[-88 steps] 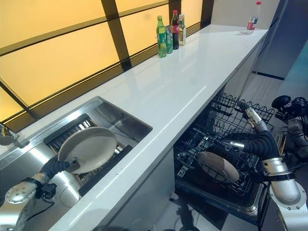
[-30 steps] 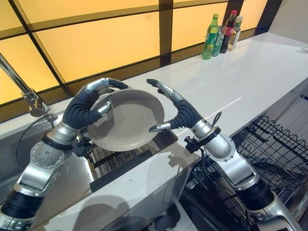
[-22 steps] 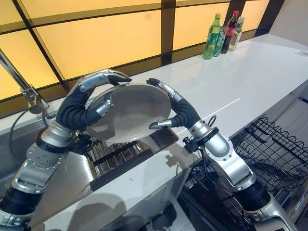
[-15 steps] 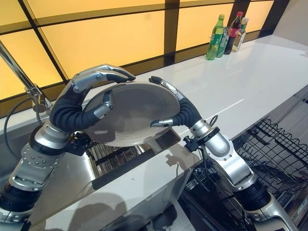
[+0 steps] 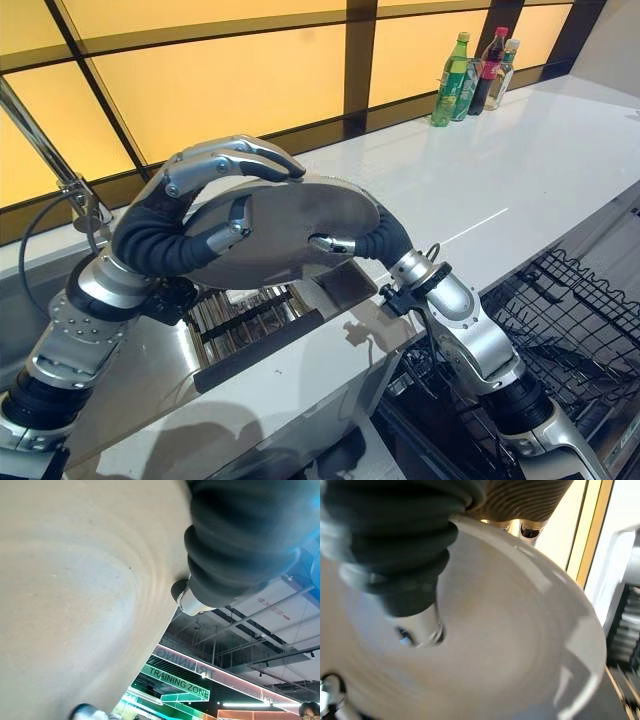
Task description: Pick up plates and place into dishwasher.
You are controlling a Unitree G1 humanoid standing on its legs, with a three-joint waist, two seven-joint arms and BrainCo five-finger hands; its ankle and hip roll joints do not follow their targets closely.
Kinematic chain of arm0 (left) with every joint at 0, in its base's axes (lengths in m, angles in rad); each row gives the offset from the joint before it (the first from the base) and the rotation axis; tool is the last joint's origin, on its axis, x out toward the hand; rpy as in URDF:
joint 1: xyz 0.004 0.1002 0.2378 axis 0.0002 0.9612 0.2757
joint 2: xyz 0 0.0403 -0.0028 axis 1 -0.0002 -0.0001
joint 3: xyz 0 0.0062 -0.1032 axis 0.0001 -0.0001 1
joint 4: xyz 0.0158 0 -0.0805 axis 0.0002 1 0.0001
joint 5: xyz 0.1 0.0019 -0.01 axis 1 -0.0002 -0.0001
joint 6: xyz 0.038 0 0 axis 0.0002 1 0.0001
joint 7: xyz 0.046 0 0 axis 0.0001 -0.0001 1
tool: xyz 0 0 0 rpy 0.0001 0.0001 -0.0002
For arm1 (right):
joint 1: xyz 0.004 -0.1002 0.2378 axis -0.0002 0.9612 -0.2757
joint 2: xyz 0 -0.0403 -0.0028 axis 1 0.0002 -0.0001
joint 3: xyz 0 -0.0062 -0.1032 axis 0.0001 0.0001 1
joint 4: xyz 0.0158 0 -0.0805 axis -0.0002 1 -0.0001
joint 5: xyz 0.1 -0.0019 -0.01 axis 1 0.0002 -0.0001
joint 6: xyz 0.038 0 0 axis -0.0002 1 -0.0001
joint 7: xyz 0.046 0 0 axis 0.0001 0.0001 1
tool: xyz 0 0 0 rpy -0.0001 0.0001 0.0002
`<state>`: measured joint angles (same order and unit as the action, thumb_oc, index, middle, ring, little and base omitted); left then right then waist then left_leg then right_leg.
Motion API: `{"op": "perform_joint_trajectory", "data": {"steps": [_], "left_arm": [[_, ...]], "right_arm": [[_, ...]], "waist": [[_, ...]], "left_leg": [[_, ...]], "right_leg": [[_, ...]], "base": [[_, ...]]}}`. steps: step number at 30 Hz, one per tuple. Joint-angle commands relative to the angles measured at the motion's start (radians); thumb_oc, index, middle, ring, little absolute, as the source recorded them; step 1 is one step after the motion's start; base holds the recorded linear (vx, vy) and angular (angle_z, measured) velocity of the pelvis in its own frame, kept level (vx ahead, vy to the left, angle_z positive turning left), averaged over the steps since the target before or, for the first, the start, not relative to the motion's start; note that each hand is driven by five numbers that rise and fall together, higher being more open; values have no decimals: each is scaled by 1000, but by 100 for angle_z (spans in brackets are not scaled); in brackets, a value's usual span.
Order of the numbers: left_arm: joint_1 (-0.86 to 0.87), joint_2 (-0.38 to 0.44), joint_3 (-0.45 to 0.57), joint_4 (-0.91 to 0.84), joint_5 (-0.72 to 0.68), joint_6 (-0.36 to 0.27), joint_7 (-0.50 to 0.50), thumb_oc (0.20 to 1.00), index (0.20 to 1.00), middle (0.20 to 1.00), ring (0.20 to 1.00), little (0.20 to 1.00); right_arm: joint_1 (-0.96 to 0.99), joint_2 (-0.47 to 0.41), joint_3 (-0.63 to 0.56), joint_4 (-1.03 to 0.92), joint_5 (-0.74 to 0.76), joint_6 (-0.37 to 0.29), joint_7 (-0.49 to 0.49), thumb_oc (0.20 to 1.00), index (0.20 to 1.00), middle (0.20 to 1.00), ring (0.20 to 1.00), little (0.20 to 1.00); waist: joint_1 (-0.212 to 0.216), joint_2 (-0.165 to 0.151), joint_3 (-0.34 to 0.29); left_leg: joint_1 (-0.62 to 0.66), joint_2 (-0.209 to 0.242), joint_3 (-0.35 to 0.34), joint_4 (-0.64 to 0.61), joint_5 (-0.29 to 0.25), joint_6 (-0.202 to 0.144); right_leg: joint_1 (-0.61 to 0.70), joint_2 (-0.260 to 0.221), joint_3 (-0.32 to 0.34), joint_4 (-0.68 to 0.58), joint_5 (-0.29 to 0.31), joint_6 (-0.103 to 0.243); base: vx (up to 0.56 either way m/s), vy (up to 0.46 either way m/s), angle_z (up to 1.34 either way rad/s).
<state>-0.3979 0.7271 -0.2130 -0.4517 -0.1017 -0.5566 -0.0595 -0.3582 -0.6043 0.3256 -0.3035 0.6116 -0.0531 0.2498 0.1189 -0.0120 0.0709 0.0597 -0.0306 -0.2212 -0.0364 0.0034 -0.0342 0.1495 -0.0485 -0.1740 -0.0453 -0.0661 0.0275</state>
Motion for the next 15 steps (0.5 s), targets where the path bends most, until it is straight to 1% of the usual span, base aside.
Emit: {"op": "perform_joint_trajectory", "data": {"steps": [1, 6, 13, 15], "left_arm": [[-67, -11, -26, 26, -50, -24, 6, 200, 200, 200, 200, 200], [-61, -8, -25, 29, -44, -29, 7, 200, 200, 200, 200, 200], [-46, -15, -19, 41, -39, -12, 21, 200, 200, 200, 200, 200], [-42, -14, -17, 42, -35, -7, 31, 200, 200, 200, 200, 200]], "right_arm": [[-71, 2, 44, -75, 31, -31, 83, 200, 200, 200, 200, 200], [-66, -12, 34, -74, 42, -46, 84, 200, 200, 200, 200, 200], [-57, 12, 8, -65, 16, -77, 34, 200, 200, 200, 200, 200], [-52, 11, -1, -63, 5, -82, 26, 200, 200, 200, 200, 200]], "waist": [[-15, -14, -88], [-17, -16, -86], [-18, -15, -87], [-19, -13, -86]], "left_leg": [[-10, -25, 37, -9, -18, 17], [-8, -22, 42, -13, -15, 17], [-11, -21, 47, -14, -12, 19], [-18, -20, 49, -9, -5, 19]], "right_leg": [[-73, -38, 37, 136, -38, 76], [-72, -35, 39, 136, -38, 74], [-70, -32, 38, 133, -37, 72], [-75, -30, 40, 132, -27, 71]], "base": [[0, 0, 0], [0, 0, 0], [-37, 2, 0], [-64, 8, -1]]}}
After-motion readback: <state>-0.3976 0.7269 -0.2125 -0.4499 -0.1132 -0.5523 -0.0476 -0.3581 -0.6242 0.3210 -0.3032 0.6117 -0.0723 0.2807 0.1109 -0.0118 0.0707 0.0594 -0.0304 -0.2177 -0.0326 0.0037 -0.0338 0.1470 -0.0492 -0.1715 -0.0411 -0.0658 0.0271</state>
